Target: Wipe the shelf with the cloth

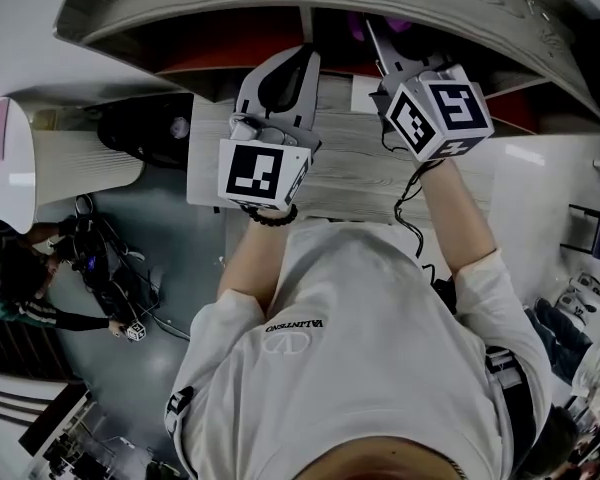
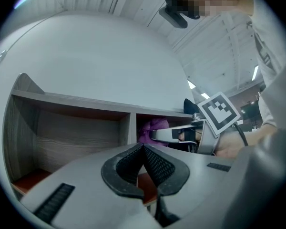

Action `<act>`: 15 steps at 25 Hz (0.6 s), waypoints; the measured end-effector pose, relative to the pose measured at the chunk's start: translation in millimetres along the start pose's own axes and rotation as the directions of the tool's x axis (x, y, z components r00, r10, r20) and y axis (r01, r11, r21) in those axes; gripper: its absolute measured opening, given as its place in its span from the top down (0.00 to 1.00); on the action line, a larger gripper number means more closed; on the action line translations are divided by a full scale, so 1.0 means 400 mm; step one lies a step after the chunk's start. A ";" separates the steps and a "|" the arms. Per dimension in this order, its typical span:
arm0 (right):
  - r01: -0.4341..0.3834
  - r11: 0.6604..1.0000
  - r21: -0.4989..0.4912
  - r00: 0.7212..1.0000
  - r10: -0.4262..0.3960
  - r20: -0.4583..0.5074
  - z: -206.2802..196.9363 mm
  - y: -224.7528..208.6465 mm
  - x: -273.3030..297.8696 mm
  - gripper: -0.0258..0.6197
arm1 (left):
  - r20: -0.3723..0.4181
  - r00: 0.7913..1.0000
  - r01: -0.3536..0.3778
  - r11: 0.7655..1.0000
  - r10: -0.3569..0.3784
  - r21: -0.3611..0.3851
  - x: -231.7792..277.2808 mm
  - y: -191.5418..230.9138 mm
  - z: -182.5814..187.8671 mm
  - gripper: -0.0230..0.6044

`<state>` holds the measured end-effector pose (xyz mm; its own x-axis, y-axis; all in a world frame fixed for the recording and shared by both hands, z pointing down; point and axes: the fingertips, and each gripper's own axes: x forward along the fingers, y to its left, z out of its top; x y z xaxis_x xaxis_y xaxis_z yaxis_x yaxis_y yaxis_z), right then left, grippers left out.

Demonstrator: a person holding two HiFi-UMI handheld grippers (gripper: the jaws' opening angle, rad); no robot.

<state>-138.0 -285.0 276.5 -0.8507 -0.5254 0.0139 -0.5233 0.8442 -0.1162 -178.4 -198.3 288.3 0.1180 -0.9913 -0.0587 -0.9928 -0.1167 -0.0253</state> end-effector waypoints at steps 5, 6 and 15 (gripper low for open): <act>-0.020 1.000 0.012 1.000 0.020 -0.001 -0.010 0.031 0.037 0.84 | -0.004 1.000 -0.006 1.000 0.006 -0.005 -0.006 0.023 -0.014 0.97; -0.023 1.000 0.013 1.000 0.023 -0.001 -0.010 0.035 0.041 0.84 | -0.004 1.000 -0.007 1.000 0.007 -0.005 -0.005 0.025 -0.015 0.97; -0.059 0.998 0.006 0.998 0.059 -0.005 -0.016 0.096 0.070 0.84 | -0.009 1.000 -0.001 1.000 0.001 -0.018 -0.013 0.044 -0.029 0.97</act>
<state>-182.3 -266.8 278.7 -0.8802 -0.4745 0.0121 -0.4723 0.8729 -0.1226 -196.8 -195.8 299.6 0.1168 -0.9919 -0.0499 -0.9932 -0.1166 -0.0074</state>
